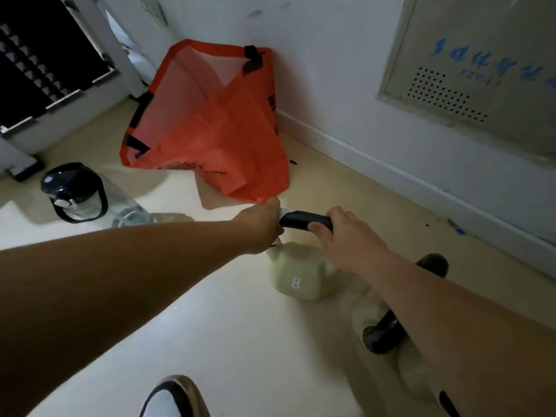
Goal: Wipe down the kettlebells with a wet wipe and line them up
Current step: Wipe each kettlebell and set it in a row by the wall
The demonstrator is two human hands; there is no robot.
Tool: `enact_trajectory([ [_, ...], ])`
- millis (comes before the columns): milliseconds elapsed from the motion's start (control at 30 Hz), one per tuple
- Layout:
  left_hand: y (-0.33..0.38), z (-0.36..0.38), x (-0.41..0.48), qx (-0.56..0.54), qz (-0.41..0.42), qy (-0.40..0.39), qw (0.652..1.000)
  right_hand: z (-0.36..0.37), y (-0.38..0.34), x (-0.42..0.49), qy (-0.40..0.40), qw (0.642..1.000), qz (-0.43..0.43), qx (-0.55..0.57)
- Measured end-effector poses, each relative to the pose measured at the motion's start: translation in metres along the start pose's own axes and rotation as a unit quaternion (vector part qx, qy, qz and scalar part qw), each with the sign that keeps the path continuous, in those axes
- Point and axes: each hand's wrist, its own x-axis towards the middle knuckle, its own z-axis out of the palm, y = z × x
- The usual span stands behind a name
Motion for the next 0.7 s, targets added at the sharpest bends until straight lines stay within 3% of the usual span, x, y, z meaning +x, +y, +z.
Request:
enact_trajectory([
  [100,0.000,-0.003,0.016,0.011,0.027,-0.013,0.999,-0.003,0.006,0.011,0.001,1.000,0.021,0.022],
  [233,-0.019,0.018,0.019,-0.149,0.040,0.048,0.987,-0.003,0.009,0.027,0.002,0.999,0.023,0.024],
  [333,-0.024,0.047,0.016,-0.309,-0.011,0.115,0.944,-0.002,0.008,0.039,0.002,0.998,0.022,0.050],
  [400,-0.011,0.070,0.010,-0.420,-0.077,0.159,0.890,-0.002,0.008,0.045,0.008,0.998,0.019,0.051],
  [467,0.003,0.091,0.008,-0.478,-0.122,0.196,0.847,0.000,0.010,0.048,0.015,0.998,0.015,0.052],
  [500,0.006,0.095,0.008,-0.481,-0.137,0.197,0.843,0.001,0.012,0.048,0.020,0.998,0.011,0.056],
  [567,0.001,0.090,0.018,-0.463,-0.155,0.159,0.858,0.002,0.017,0.046,0.031,0.997,0.004,0.067],
  [633,-0.008,0.073,0.030,-0.398,-0.124,0.135,0.899,0.003,0.018,0.040,0.040,0.997,-0.006,0.068],
  [700,-0.008,0.051,0.043,-0.244,0.050,0.172,0.953,0.006,0.020,0.034,0.050,0.996,-0.013,0.070],
])
